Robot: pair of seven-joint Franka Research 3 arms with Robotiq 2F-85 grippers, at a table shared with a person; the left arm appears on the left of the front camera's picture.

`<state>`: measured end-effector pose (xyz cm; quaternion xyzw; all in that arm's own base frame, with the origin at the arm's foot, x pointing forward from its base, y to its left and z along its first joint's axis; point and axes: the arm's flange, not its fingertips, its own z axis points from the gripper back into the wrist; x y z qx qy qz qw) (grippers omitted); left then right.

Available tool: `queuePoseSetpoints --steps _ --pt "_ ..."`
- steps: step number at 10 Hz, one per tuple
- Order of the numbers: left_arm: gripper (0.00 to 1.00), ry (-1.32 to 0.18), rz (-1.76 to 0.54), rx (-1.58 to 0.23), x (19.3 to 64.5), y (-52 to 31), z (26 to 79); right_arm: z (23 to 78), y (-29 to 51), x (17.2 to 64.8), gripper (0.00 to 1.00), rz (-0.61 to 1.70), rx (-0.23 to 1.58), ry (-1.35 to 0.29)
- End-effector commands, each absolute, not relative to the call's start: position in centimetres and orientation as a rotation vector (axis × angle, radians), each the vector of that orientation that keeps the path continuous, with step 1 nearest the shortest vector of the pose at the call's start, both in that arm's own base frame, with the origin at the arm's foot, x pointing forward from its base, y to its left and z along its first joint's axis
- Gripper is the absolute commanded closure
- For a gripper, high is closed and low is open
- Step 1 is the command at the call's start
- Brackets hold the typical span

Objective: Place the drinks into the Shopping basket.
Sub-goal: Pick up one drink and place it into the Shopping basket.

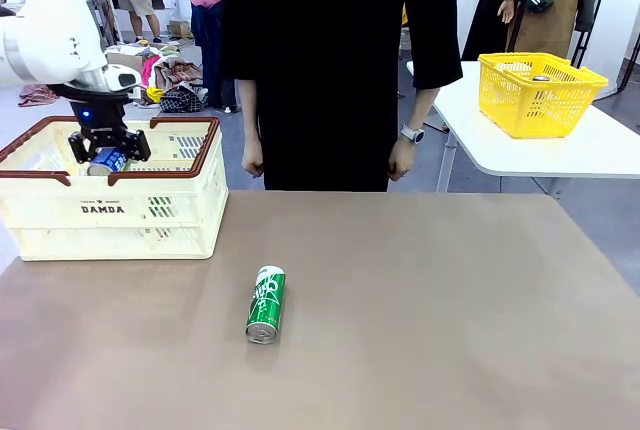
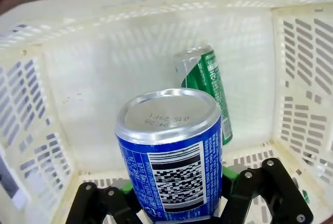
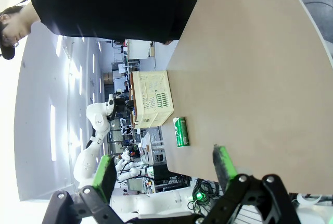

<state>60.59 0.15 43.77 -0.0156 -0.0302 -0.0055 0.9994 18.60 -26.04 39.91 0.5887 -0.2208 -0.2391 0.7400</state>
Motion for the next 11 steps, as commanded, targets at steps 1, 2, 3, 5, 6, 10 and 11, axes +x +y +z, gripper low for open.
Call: queuePoseSetpoints --steps 1,2,3,5,6,10,11 --pt "1.00 -0.059 -0.025 -0.043 60.9 0.2 43.7 40.2 -26.0 18.6 0.00 -0.515 1.293 -0.492" --pt "1.00 -0.055 0.003 -0.024 61.1 0.4 43.4 40.2 -26.0 18.6 0.00 -0.515 1.293 -0.492" --pt "1.00 -0.038 0.019 -0.028 61.6 0.4 43.2 40.2 -26.0 18.6 0.00 -0.515 1.293 -0.492" --pt "1.00 0.006 0.062 0.038 63.0 0.1 42.1 40.2 -26.0 18.6 0.00 -0.515 1.293 -0.492" --pt "1.00 0.024 0.060 0.050 63.4 0.0 41.7 40.2 -26.0 18.6 0.00 -0.515 1.293 -0.492" --pt "0.24 0.026 0.026 0.036 63.4 -0.3 41.5 40.2 -26.0 18.6 0.00 -0.515 1.293 -0.492" --pt "0.00 0.026 0.027 0.043 63.3 -0.3 41.5 40.2 -26.0 18.6 0.00 -0.515 1.293 -0.492"
